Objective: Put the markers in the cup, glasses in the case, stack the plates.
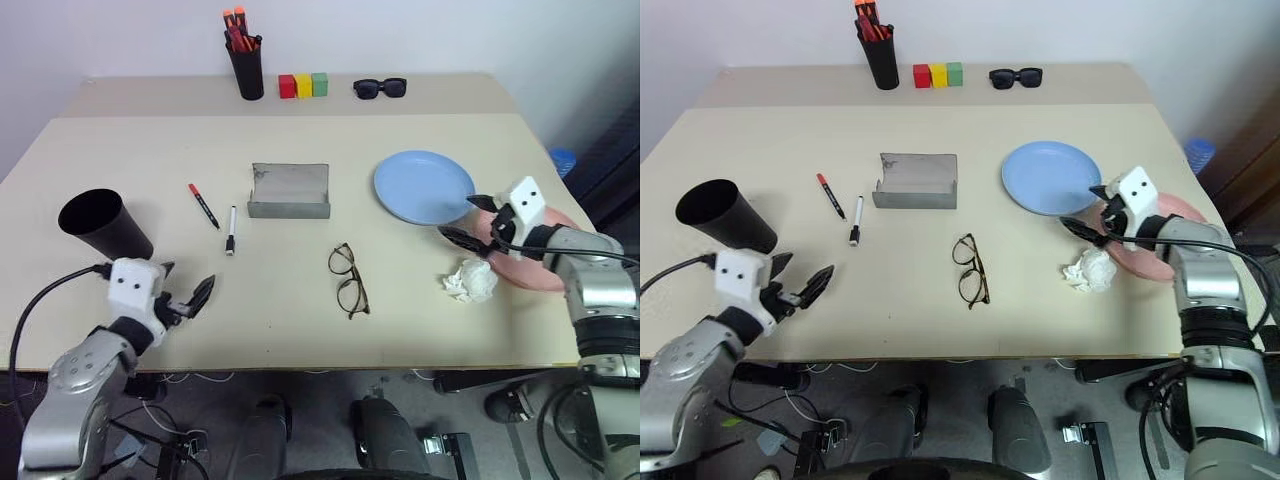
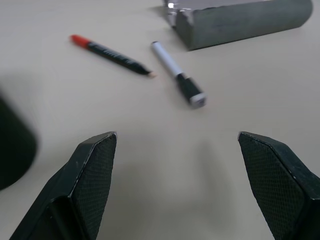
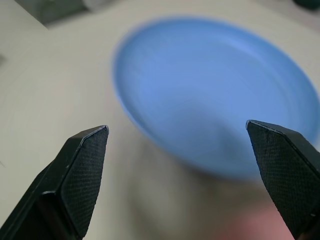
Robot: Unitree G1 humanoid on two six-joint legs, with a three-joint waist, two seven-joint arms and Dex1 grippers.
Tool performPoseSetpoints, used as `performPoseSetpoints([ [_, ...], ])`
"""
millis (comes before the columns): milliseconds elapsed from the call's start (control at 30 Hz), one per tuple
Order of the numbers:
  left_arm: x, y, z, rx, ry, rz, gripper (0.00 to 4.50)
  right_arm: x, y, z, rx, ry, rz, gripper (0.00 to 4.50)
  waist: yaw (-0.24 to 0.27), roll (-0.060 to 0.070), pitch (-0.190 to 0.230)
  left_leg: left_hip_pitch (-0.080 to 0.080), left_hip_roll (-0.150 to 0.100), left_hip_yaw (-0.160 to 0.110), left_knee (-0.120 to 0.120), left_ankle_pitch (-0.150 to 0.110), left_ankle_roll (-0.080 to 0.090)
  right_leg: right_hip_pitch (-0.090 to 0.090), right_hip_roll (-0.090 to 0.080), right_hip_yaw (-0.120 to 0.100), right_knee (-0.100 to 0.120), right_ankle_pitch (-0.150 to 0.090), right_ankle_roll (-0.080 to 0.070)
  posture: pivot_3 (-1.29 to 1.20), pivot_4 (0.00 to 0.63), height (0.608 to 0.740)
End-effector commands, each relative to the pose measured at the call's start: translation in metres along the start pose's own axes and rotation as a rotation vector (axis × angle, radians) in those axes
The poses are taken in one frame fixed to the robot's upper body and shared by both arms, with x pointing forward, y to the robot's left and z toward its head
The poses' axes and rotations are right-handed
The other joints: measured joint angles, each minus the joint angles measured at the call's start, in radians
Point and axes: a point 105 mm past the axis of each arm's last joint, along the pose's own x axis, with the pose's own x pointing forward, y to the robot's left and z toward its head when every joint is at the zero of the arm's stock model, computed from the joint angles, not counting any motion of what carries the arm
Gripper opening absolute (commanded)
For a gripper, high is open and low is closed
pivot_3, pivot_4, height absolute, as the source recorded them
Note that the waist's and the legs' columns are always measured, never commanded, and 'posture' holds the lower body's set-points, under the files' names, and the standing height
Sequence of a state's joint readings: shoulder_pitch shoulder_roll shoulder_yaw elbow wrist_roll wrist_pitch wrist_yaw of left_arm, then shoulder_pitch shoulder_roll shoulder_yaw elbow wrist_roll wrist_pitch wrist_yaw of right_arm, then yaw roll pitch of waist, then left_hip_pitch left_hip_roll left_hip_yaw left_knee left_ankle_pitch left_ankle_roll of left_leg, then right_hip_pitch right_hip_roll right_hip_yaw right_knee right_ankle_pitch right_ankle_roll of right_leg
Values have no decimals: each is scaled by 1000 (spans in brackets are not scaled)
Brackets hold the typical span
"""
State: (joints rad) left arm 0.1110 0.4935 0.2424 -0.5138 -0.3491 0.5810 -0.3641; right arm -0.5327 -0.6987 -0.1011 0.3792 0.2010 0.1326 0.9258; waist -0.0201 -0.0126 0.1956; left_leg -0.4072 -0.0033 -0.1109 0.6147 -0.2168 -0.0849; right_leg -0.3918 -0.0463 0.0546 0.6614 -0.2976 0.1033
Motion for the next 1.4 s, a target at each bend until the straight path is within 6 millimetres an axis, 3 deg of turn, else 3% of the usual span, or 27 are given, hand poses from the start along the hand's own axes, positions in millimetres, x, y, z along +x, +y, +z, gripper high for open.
performPoseSetpoints([
  [33,15,-7,17,6,-10,9,3978,2,8,36,-77,-90,18,4500,3,0,0,0,0,0,0,0,0,0,0,0,0,0,0,0,150,740],
  [167,37,-7,29,-86,34,39,3978,15,56,57,-165,-128,139,4500,2,-1,0,0,0,-2,0,0,0,0,0,-1,2,0,0,0,150,740],
  [233,52,-6,39,-109,59,90,4488,22,86,66,-175,-157,220,4500,-1,-1,0,0,0,-2,0,0,0,0,1,-1,3,0,0,0,150,740],
  [333,68,-13,52,-164,123,113,4494,32,121,72,-179,-170,296,4500,0,-1,0,0,0,-3,1,0,0,0,1,-2,3,0,1,0,150,740],
  [467,77,-22,59,-296,222,58,4494,44,163,79,-147,-213,362,4500,-1,-1,0,0,-1,-3,1,0,0,0,0,-2,3,0,1,0,150,740],
  [567,79,-20,54,-287,310,99,4494,49,183,80,-140,-225,385,4500,-2,-1,0,0,-1,-4,1,1,-1,-1,1,-2,4,0,1,0,150,740],
  [900,75,-2,41,-293,447,254,4494,60,187,74,-119,-202,357,4500,1,-1,0,0,-1,-4,1,2,-3,-1,0,-2,4,0,1,0,150,740],
  [1267,93,-9,37,-298,501,230,4494,62,188,70,-123,-198,360,4500,-1,-1,0,0,-1,-4,0,2,-3,-1,0,-2,4,0,1,0,150,740],
  [1400,96,-10,31,-298,528,242,3213,61,189,70,-121,-198,358,4500,0,-1,0,0,-1,-4,0,2,-3,-1,0,-2,4,0,1,0,150,740],
])
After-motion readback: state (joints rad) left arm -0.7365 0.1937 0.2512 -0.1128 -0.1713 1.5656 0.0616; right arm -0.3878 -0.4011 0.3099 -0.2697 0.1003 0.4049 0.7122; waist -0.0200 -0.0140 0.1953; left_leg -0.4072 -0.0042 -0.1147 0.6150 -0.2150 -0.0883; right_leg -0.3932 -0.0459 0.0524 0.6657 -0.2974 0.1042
